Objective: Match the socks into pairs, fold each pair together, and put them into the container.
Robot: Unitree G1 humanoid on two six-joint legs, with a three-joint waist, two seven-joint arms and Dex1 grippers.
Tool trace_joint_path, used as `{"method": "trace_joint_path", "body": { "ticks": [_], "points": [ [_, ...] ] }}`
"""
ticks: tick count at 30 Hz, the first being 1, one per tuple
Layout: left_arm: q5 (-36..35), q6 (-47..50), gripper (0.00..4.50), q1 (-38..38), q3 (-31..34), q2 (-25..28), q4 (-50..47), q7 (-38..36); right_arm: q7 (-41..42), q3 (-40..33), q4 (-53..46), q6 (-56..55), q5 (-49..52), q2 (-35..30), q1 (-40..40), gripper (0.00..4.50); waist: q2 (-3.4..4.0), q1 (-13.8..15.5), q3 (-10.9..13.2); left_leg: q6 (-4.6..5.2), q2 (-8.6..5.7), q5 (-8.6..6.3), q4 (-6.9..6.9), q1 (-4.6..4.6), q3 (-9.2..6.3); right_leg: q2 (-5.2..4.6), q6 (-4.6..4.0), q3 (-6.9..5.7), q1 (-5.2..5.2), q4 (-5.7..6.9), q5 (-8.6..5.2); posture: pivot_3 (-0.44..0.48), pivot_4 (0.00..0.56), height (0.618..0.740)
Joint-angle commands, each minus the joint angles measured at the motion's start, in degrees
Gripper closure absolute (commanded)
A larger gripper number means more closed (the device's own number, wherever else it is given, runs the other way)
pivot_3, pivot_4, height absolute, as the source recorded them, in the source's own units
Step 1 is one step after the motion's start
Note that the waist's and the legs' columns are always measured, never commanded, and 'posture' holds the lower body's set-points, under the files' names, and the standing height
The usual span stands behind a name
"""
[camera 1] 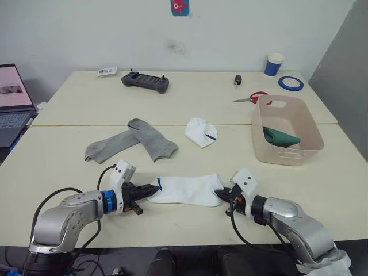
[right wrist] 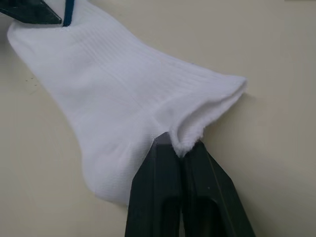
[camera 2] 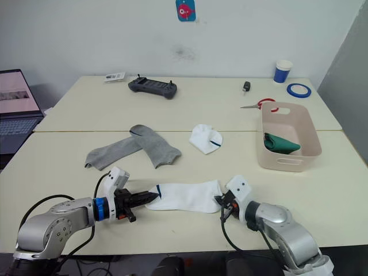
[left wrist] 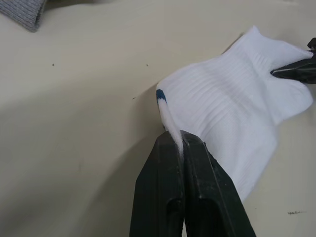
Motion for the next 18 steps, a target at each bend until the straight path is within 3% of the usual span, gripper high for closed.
{"method": "trace_joint_path", "body": {
  "ticks": [1, 7, 18],
  "points": [
    [-2.65, 0.66, 4.5, 1.05, 2.82, 2.71, -3.25, -1.33, 0.12, -1.1, -6.1, 4.11, 4.04, 0.07, 1.63, 4.48, 0.0, 0.0, 0.0, 0.0, 0.0, 0.0, 0.0, 0.0, 0.0, 0.0, 0.0, 0.0, 0.0, 0.0, 0.0, 0.0, 0.15, 0.74],
    [-5.1, 1.09, 4.5, 4.85, 3.58, 9.41, -4.02, -6.44, -0.32, -3.94, -14.15, 12.14, 10.9, -1.14, 5.72, 4.48, 0.0, -0.05, 0.0, 0.0, 0.02, 0.0, -0.03, 0.01, -0.01, 0.0, -0.02, 0.0, -0.01, -0.02, -0.01, 0.0, 0.15, 0.74],
    [-3.58, -0.98, 4.5, 7.16, 0.02, 8.6, -4.01, -5.05, -3.69, -0.73, -11.08, 10.13, 6.95, -3.52, 2.07, 4.48, -0.02, -0.03, -0.02, 0.0, 0.02, -0.01, -0.06, 0.03, 0.07, 0.0, -0.02, -0.01, -0.02, -0.06, -0.01, 0.0, 0.15, 0.74]
  ]
}}
